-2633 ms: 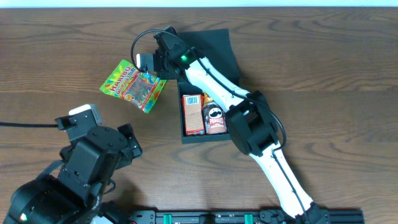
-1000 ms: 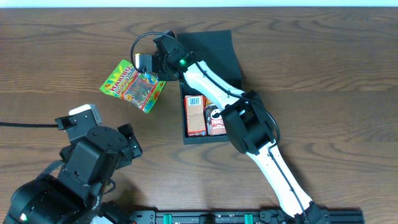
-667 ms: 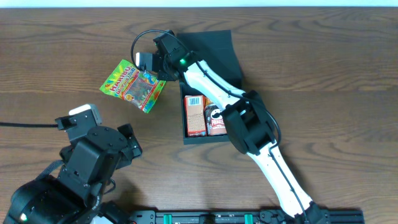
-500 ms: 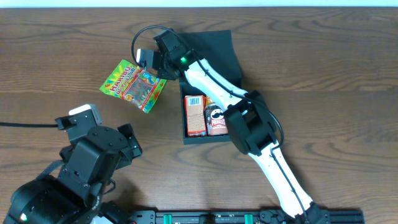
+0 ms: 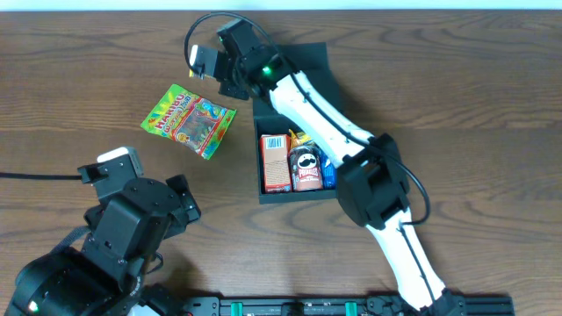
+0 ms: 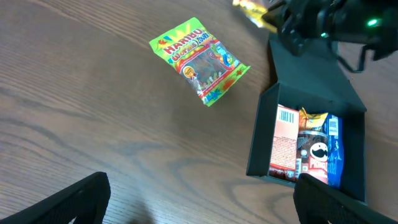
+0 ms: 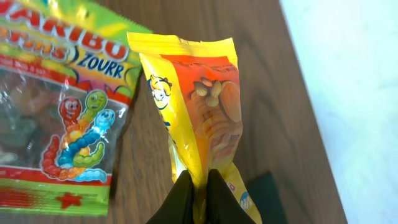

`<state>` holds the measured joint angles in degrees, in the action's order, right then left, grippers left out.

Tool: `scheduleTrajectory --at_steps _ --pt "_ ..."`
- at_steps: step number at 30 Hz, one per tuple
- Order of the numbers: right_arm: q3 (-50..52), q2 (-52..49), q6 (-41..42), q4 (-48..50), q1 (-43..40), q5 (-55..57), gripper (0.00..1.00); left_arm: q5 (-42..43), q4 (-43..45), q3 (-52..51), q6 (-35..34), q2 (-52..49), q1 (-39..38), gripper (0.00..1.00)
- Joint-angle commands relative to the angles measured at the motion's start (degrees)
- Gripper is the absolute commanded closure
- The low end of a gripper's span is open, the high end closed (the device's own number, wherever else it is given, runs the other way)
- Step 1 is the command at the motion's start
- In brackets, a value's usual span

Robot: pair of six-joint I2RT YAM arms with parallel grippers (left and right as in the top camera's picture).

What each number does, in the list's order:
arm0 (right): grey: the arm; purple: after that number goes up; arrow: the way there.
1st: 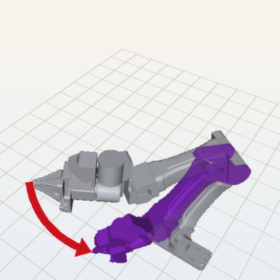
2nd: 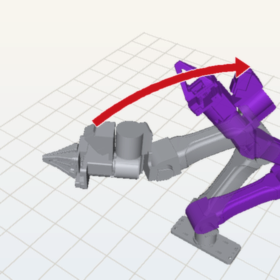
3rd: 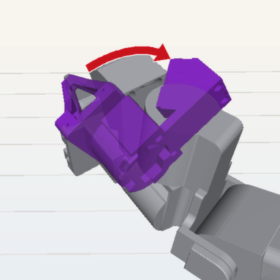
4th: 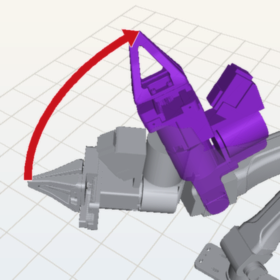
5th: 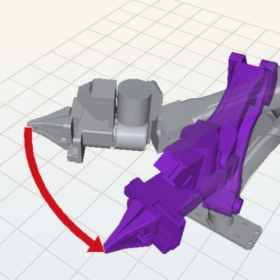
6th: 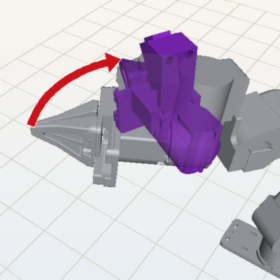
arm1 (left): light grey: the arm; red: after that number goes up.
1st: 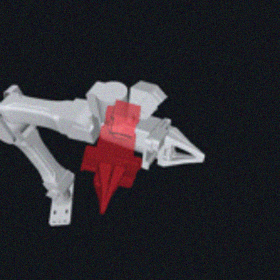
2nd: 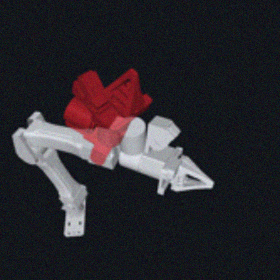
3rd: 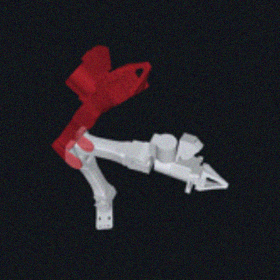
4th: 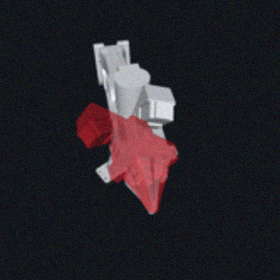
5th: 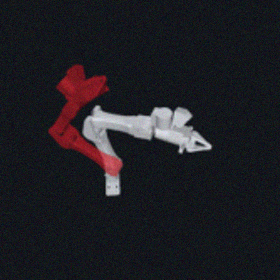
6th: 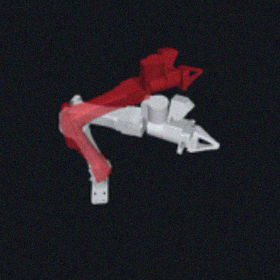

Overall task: Pack container
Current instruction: 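Lift the peanut butter bar and carry it over the black box, then carry the peanut butter bar over the black box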

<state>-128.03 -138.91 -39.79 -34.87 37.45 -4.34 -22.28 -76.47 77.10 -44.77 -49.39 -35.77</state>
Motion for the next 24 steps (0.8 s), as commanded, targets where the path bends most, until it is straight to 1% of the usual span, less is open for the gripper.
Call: scheduleTrajectory --at_steps 1,3,17,21,24 --pt "0.3 4.2 6.8 -1.9 -0.3 5.8 0.93 -0.6 -0.1 1.2 0.4 0.0 0.2 0.05" --pt "0.3 5.9 8.3 -4.5 -0.3 7.4 0.93 -0.6 -0.1 1.2 0.4 0.0 0.2 0.05" --pt "1.2 16.2 19.1 -18.4 -4.1 7.3 0.96 -0.6 -0.1 1.2 0.4 0.0 0.2 0.05" --pt "7.8 21.3 22.6 -17.6 -5.3 7.3 0.94 -0.6 -0.1 1.2 0.4 0.0 0.2 0.05" --pt "16.9 27.2 25.8 -14.2 -5.9 7.3 0.92 -0.6 -0.1 1.2 0.4 0.0 0.2 0.05"
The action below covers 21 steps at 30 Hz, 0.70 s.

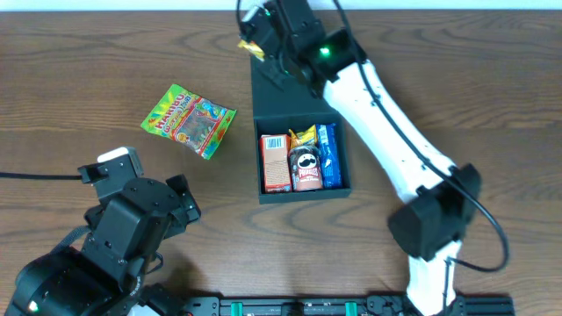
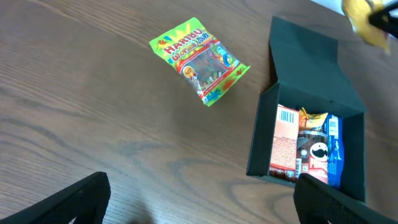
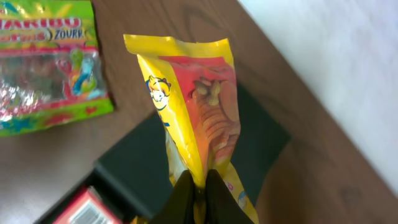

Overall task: Pack container
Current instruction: 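Carry the peanut butter bar over the black box, then lower the bar upright into the box's right side and push down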

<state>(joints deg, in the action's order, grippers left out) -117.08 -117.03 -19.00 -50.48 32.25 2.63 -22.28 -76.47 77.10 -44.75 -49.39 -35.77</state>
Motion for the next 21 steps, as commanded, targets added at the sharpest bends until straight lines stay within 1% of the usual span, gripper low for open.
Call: scheduleTrajectory --at_steps 1,5,9,16,18,21 --pt "9.3 7.3 5.9 2.9 -0.8 0.4 0.92 -0.6 -0.1 1.2 0.4 0.0 0.2 0.05" --pt "25.5 17.6 10.4 9.4 -0.7 0.3 0.92 -0.6 -0.1 1.2 0.4 0.0 0.2 0.05" --pt "37.4 25.4 18.8 11.2 -0.7 0.4 0.91 -0.6 -0.1 1.2 0.4 0.0 0.2 0.05" --pt "52.3 33.3 31.1 15.6 -1.0 0.7 0.91 -0.6 -0.1 1.2 0.4 0.0 0.2 0.05" --pt "56.7 35.3 35.1 17.1 -1.1 2.4 0.92 -0.6 -0.1 1.2 0.4 0.0 0.2 0.05" --pt "61.2 37.0 38.4 18.8 -1.0 4.7 0.91 -0.6 -0.1 1.2 0.4 0.0 0.2 0.05"
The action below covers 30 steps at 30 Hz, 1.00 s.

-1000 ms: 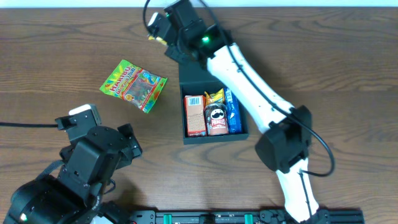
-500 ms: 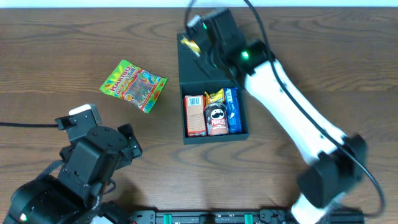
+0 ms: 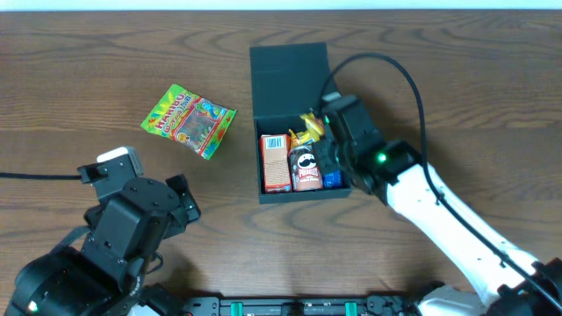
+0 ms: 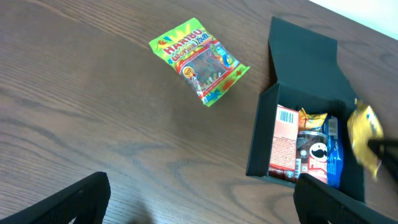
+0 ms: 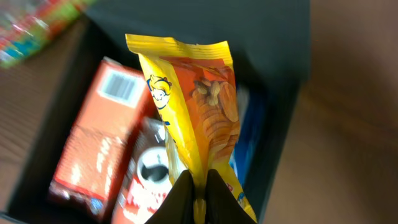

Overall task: Pack container
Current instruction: 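Lower the bar upright into the box's right side and push down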

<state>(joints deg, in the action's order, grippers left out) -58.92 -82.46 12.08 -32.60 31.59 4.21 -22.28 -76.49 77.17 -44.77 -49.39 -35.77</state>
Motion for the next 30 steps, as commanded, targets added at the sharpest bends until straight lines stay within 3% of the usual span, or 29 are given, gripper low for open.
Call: scheduleTrajectory --at_steps 1,12,15,18,30 --pt "4.7 2.8 8.1 1.7 -0.4 3.8 0.91 -0.6 -0.1 1.1 0.4 0.0 0.2 0.05" --pt "12.5 3.1 16.7 4.0 -0.4 6.5 0.9 -0.6 -0.1 1.1 0.4 0.0 0.2 0.05" --pt "12.6 3.1 16.6 4.1 -0.4 6.6 0.88 -0.6 -0.1 1.1 0.4 0.0 0.2 0.05" --pt "12.6 3.1 16.6 5.4 -0.4 6.6 0.76 -0.6 -0.1 1.1 0.4 0.0 0.2 0.05" --pt "9.2 9.4 12.5 5.4 -0.4 10.6 0.72 -0.6 -0.1 1.1 0.4 0.0 0.2 0.05"
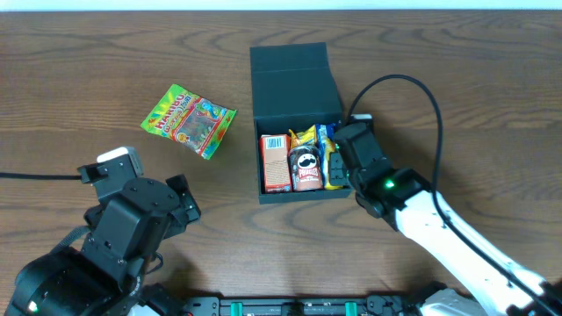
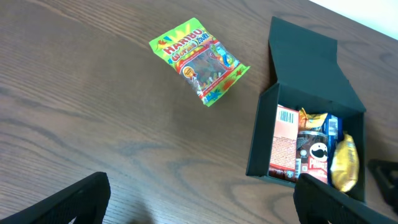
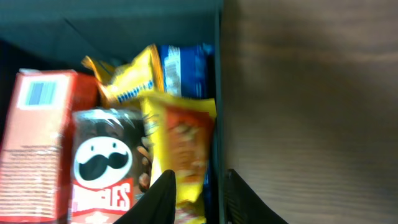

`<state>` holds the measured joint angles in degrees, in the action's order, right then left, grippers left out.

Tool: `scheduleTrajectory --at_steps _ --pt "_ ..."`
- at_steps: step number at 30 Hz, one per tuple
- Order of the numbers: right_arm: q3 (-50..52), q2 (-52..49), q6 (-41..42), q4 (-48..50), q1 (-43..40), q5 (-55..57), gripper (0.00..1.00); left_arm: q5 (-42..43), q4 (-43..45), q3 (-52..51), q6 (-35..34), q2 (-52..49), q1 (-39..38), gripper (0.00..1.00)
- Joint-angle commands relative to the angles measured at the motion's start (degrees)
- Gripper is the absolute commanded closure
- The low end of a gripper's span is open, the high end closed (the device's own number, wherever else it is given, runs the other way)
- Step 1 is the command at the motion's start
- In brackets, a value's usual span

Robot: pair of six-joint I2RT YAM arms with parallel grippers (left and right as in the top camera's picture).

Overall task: Pack container
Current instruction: 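Lower the bar upright into the box's right side and push down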

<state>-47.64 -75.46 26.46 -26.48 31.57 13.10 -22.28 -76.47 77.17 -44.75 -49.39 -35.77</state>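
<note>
The black container (image 1: 299, 195) stands open, its lid (image 1: 292, 79) lying flat behind it. Inside are a red carton (image 1: 275, 162), a Pringles can (image 1: 306, 168), a small yellow pack (image 3: 127, 84), a blue pack (image 3: 182, 71) and the yellow-orange peanut bag (image 3: 183, 143), which lies along the right wall. My right gripper (image 3: 199, 175) hangs open over that bag, its fingers either side of the container's right wall. A green Haribo bag (image 1: 189, 120) lies on the table left of the container. My left gripper (image 2: 199, 199) is open near the front left, holding nothing.
The dark wooden table (image 1: 457, 79) carries only these things. The right arm (image 1: 439, 228) reaches in from the front right, and its cable (image 1: 421, 88) loops over the table right of the container. The left arm's base (image 1: 114, 237) fills the front left corner.
The right gripper was shut on the peanut bag above the container's contents. Now it is open, and the bag lies inside against the right wall. The left arm has not moved.
The right gripper held the peanut bag near the Haribo bag, left of the lid. Then it held it over the lid's far edge, then over the packed contents. Now the bag rests in the container and the gripper is open.
</note>
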Motion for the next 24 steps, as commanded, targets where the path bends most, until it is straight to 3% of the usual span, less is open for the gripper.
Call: scheduleTrajectory --at_steps 1,4,8,24 --pt "-2.2 2.9 -1.9 -1.4 -0.4 1.4 0.73 -0.6 -0.1 1.1 0.4 0.0 0.2 0.05" --pt "-2.2 4.1 -1.9 -4.4 -0.4 -0.2 0.88 -0.6 -0.1 1.1 0.4 0.0 0.2 0.05" --pt "-2.2 3.6 -1.6 -7.6 -0.4 -3.7 0.96 -0.6 -0.1 1.1 0.4 0.0 0.2 0.05" --pt "-2.2 -6.1 -1.6 -2.6 0.7 -11.1 0.98 -0.6 -0.1 1.1 0.4 0.0 0.2 0.05"
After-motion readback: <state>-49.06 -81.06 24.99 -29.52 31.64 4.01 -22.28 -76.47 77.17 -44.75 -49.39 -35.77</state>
